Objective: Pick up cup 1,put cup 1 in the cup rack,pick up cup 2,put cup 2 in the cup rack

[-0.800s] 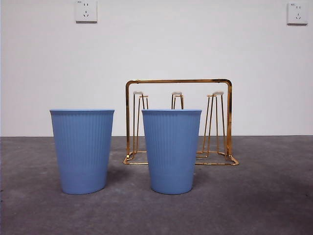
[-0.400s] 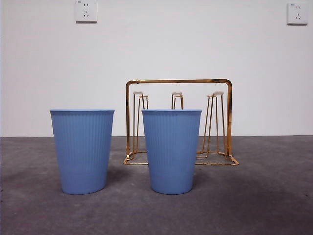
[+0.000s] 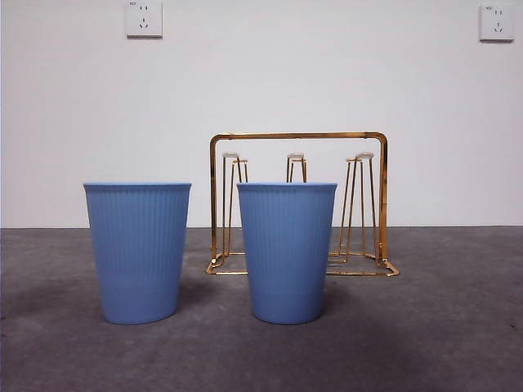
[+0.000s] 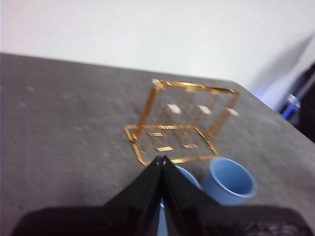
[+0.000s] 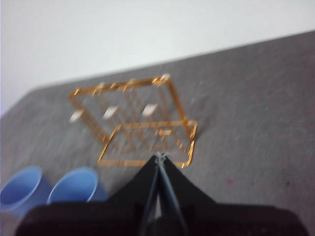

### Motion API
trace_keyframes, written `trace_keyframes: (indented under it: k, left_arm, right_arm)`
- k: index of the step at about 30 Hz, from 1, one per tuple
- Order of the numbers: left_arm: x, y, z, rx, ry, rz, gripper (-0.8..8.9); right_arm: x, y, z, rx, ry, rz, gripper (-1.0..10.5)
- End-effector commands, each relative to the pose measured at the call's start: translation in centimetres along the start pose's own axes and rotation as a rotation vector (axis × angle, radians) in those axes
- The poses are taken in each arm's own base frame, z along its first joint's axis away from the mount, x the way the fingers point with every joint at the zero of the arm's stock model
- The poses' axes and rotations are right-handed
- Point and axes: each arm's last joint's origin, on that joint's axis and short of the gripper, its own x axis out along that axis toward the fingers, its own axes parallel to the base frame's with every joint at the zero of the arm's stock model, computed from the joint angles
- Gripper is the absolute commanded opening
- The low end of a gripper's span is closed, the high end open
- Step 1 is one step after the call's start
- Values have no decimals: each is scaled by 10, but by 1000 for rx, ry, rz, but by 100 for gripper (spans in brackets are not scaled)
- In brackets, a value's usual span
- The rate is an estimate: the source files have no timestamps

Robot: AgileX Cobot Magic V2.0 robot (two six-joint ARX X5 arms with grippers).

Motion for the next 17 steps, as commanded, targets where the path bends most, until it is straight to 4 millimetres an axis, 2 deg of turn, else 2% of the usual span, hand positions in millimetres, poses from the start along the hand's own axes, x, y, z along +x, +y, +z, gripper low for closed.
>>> trace_keyframes:
  k: [1,9,17]
  left_arm:
    - [-3,-6,13,34,43,-34,-6]
    - [-9,-21,48,64,207,-108,-6]
    - [-9,-30,67,80,297,-147,-6]
  right_arm:
    - [-6,6,15,-86,66,33,-11]
    - [-17,21,53,-115,215,146,-11]
    - [-20,25,71,-132,356,157,-11]
